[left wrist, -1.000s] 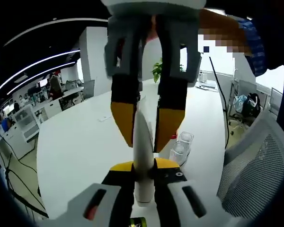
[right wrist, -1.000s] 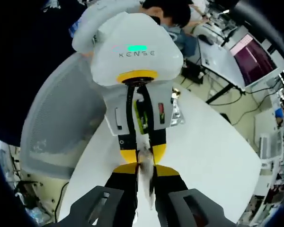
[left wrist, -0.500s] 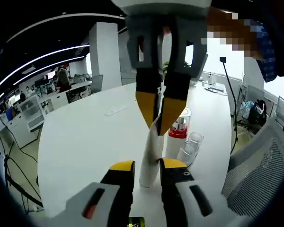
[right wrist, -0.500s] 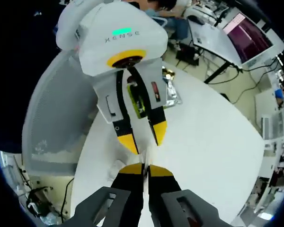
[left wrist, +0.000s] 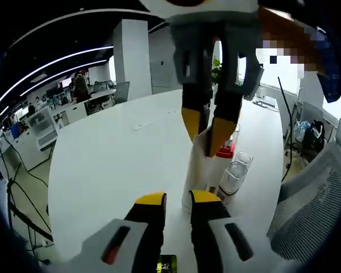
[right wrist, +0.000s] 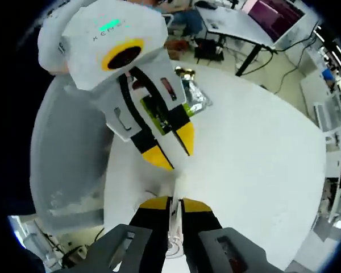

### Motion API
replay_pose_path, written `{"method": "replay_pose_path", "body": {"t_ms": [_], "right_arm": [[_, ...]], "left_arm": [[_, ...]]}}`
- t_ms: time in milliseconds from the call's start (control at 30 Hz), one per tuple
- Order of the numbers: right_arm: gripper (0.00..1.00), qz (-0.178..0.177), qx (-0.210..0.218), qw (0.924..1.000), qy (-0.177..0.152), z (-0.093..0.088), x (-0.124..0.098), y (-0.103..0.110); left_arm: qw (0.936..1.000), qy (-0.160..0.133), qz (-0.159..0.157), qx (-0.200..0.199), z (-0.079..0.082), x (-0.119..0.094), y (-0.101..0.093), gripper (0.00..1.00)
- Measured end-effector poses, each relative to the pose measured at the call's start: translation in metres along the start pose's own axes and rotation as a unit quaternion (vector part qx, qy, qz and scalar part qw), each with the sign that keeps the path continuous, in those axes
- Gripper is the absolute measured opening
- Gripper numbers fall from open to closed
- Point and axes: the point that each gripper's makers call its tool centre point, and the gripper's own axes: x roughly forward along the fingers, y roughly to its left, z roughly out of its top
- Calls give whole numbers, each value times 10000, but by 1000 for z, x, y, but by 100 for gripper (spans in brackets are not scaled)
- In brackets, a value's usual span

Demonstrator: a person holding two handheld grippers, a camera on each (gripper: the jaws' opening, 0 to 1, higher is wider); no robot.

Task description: Arrange the skincare products in the storage area until every visible bottle or jar stands upright without overlapping.

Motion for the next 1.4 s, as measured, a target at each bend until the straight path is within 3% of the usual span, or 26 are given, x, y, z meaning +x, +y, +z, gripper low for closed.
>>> {"method": "replay_pose_path", "body": {"t_ms": [100, 200, 867, 1400], "right_arm": [[7, -106, -74, 9999, -85, 0, 12, -6], [6, 115, 245, 9995, -166, 0, 14, -6], [4, 237, 304, 9983, 428, -18, 13, 4], [5, 192, 483, 9967, 616, -26, 13, 2]], "left_arm": [[10000, -18, 28, -9, 1, -1, 1, 18], [10000, 1, 42, -31, 0, 0, 3, 18], [9999, 138, 39, -20, -5, 1, 2, 17], [9998, 173, 25, 26, -6, 1, 0, 17]]}}
